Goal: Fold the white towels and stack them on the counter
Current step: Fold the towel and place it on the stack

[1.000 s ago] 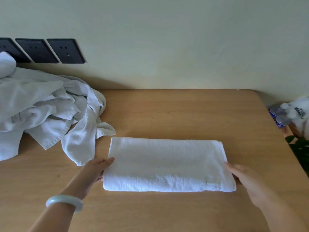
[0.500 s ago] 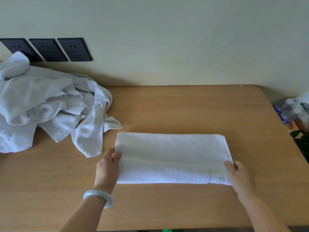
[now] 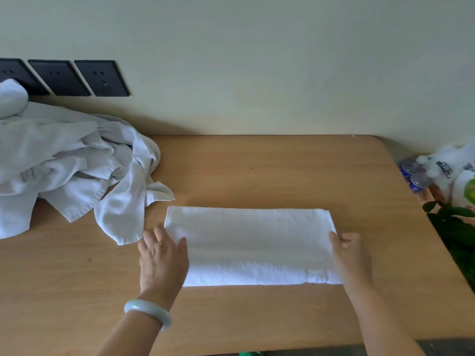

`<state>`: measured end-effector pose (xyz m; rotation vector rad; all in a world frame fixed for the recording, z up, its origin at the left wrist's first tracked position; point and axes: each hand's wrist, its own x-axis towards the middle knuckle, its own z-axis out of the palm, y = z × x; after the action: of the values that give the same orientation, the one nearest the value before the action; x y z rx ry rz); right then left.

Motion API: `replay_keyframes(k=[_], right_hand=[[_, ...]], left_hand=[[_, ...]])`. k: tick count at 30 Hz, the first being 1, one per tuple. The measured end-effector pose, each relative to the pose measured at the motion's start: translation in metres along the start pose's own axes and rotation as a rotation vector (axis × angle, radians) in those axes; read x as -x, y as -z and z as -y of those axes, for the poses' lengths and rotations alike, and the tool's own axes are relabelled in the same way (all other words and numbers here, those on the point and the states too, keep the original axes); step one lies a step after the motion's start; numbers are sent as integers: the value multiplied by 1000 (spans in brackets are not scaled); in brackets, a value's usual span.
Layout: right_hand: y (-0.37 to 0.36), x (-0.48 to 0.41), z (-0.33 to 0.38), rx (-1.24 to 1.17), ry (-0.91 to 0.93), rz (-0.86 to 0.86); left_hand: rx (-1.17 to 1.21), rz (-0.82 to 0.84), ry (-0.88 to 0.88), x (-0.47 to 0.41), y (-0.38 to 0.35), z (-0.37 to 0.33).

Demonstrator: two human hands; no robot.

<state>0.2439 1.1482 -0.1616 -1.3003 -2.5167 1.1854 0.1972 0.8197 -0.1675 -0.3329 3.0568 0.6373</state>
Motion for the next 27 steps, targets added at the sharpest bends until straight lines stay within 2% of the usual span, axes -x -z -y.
replay_keyframes(k=[3, 5, 8, 13, 16, 18, 21, 23, 27], right_hand=[[-1, -20, 19, -14, 15, 14], [-5, -35, 27, 8, 28, 53], [-16, -58, 28, 43, 54, 84], [-31, -65, 20, 109, 127, 1], [-20, -56, 19, -22, 83, -31], [0, -47, 10, -151, -9, 38], [29, -21, -14, -244, -82, 268], [42, -4, -27, -262, -136, 356], [49, 5, -43, -249, -141, 440]], left_hand=[[-76, -20, -440, 8, -19, -34], [-127, 120, -655, 16, -37, -63], [-251, 336, -687, 22, -65, -76], [-319, 265, -714, 30, -84, -59], [-311, 226, -722, 31, -83, -66], [-274, 236, -818, 33, -80, -83], [-229, 302, -1149, 37, -91, -122], [-252, 351, -1283, 35, -102, -151], [-357, 490, -1277, 28, -119, -181]])
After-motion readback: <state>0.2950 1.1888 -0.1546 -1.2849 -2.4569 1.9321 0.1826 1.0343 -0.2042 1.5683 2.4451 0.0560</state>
